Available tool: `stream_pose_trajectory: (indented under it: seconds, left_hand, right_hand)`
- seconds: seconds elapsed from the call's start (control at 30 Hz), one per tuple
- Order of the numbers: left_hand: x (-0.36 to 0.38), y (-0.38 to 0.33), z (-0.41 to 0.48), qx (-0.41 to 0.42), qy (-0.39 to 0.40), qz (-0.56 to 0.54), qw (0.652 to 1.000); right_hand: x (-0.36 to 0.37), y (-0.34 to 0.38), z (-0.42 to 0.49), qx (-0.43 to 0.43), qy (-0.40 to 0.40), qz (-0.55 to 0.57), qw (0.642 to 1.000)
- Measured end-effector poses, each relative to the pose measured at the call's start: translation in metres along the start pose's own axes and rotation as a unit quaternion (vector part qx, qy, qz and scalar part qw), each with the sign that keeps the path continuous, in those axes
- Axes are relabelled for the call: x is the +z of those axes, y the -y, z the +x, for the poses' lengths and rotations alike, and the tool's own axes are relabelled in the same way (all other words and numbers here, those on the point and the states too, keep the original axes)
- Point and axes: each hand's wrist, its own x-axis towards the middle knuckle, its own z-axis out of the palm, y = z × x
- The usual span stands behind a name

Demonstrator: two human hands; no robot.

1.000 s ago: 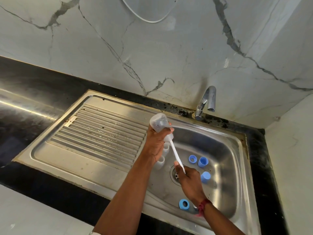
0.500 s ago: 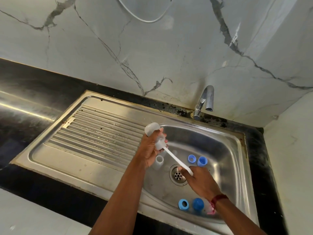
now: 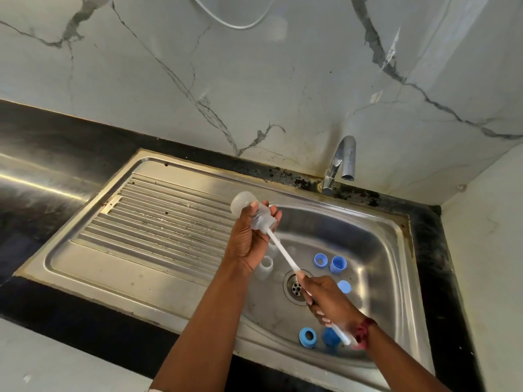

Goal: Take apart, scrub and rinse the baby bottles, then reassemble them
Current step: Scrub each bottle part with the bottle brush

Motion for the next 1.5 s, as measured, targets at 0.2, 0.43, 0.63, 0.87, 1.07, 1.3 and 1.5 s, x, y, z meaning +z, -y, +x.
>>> stream_pose_trajectory:
  seconds: [0.2, 0.43, 0.63, 0.87, 1.07, 1.3, 1.5]
  left_hand:
    - [-0.008, -0.005, -0.007, 0.002, 0.021, 0.038, 0.999]
    - [-0.009, 0.0, -0.007, 0.055, -0.1, 0.185, 0.976]
    - [-0.013, 0.009, 0.001, 0.073, -0.219, 0.14, 0.963]
    - [-0.014, 0.005, 0.001, 0.063, -0.237, 0.09, 0.965]
    - [-0.012, 0.004, 0.0, 0.072, -0.274, 0.044, 0.958]
    - [-0.007, -0.006, 0.0, 0.035, -0.227, 0.044, 0.972]
    - [-0.015, -0.007, -0.006, 0.001, -0.24, 0.081, 0.968]
  right_hand:
    - [-0.02, -0.001, 0.004, 0.008, -0.003, -0.11, 0.994]
    - [-0.035, -0.003, 0.019, -0.077, -0.183, -0.469, 0.861]
    - [-0.02, -0.002, 0.017, -0.076, -0.264, -0.573, 0.772]
    - [-0.013, -0.013, 0.021, -0.091, -0.335, -0.584, 0.734]
    - [-0.01, -0.027, 0.03, -0.123, -0.379, -0.53, 0.749]
    - [-0.025, -0.018, 0.031, -0.241, -0.408, -0.496, 0.728]
    - [-0.05, -0.006, 0.024, -0.319, -0.39, -0.557, 0.66]
